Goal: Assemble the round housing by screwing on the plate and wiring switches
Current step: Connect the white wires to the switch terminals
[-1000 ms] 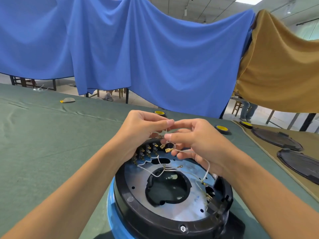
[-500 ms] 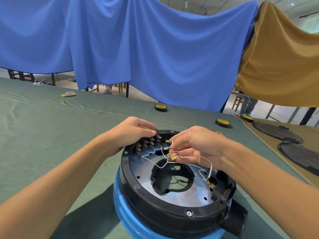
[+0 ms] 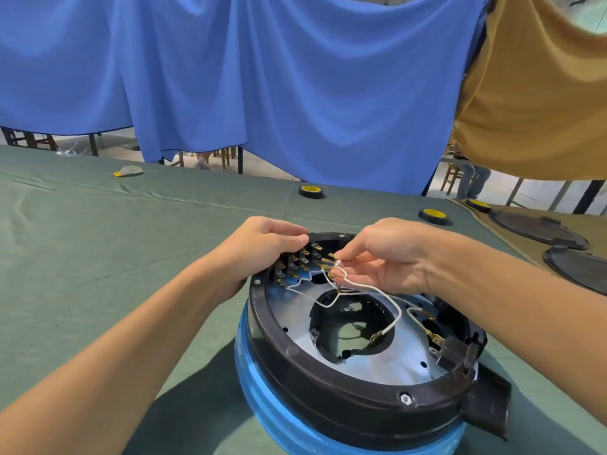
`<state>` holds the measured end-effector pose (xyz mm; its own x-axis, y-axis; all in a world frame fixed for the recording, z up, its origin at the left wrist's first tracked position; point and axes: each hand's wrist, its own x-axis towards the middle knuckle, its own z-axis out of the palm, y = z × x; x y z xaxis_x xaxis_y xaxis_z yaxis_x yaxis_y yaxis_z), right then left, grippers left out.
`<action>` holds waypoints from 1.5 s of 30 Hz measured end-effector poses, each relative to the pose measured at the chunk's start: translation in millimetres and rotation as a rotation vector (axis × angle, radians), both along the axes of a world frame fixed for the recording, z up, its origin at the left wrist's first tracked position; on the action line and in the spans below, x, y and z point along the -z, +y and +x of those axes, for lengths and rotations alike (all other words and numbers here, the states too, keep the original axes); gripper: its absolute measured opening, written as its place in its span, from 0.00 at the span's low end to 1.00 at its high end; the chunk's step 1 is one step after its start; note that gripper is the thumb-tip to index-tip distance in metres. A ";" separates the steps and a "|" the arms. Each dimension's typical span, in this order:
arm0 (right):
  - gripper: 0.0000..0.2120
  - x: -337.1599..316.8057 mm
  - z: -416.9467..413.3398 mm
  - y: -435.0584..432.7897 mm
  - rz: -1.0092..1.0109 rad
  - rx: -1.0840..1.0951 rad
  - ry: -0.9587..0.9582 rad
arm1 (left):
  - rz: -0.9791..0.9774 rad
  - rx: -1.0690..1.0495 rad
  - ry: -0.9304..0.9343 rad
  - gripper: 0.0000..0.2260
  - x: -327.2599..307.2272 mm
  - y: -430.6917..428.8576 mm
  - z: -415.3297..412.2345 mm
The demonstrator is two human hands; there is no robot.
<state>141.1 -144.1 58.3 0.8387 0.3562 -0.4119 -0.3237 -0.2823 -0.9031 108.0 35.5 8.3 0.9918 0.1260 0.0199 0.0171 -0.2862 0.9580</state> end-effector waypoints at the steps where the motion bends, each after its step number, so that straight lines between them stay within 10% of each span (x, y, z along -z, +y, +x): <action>1: 0.04 1.0 0.0 0.5 -0.004 0.012 0.000 | -0.015 0.001 -0.001 0.10 1.0 0.3 -0.7; 45: 0.08 16.4 0.3 23.7 -0.080 0.160 -0.053 | -0.122 0.003 0.084 0.12 4.5 1.6 -0.8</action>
